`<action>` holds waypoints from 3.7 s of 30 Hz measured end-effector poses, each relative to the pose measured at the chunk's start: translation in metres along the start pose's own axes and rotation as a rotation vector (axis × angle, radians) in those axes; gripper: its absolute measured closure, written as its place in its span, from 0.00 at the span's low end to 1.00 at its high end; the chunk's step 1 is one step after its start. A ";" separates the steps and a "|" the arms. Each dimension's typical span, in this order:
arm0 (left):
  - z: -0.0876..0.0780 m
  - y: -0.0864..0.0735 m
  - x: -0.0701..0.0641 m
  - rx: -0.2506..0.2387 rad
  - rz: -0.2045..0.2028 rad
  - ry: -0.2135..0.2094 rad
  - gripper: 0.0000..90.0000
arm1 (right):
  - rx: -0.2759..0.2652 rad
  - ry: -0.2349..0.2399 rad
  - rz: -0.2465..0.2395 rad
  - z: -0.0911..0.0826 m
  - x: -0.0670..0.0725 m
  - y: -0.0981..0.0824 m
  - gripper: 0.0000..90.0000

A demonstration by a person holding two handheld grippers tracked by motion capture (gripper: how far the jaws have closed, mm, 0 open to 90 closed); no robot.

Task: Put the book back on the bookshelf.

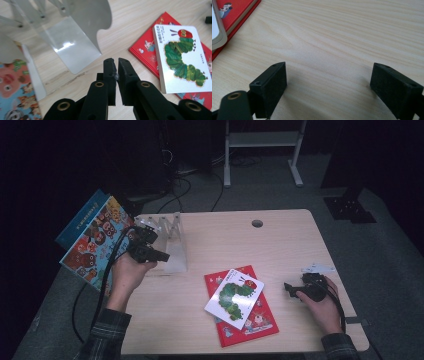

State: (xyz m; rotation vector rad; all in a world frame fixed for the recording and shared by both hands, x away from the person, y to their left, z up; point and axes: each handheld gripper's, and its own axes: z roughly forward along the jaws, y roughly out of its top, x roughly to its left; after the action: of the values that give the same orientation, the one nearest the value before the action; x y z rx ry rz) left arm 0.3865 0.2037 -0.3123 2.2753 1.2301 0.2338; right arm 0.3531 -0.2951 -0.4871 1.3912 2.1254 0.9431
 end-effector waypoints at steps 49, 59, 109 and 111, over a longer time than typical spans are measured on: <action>0.110 -0.082 -0.043 -0.012 0.114 -0.211 0.00 | -0.046 0.161 -0.035 -0.022 0.028 0.007 0.64; 0.117 -0.082 -0.047 -0.011 0.121 -0.248 0.00 | -0.047 0.268 -0.072 -0.015 0.054 0.015 0.59; 0.125 -0.080 -0.058 -0.006 0.098 -0.343 0.00 | -0.001 0.366 -0.182 0.008 0.103 0.028 0.52; 0.126 -0.080 -0.059 -0.007 0.096 -0.351 0.00 | 0.000 0.373 -0.197 0.008 0.108 0.028 0.52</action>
State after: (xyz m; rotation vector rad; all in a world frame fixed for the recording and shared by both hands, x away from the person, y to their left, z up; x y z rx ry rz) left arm 0.3443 0.1432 -0.4551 2.2501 0.9388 -0.1242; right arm 0.3319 -0.1870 -0.4705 1.0417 2.4760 1.1947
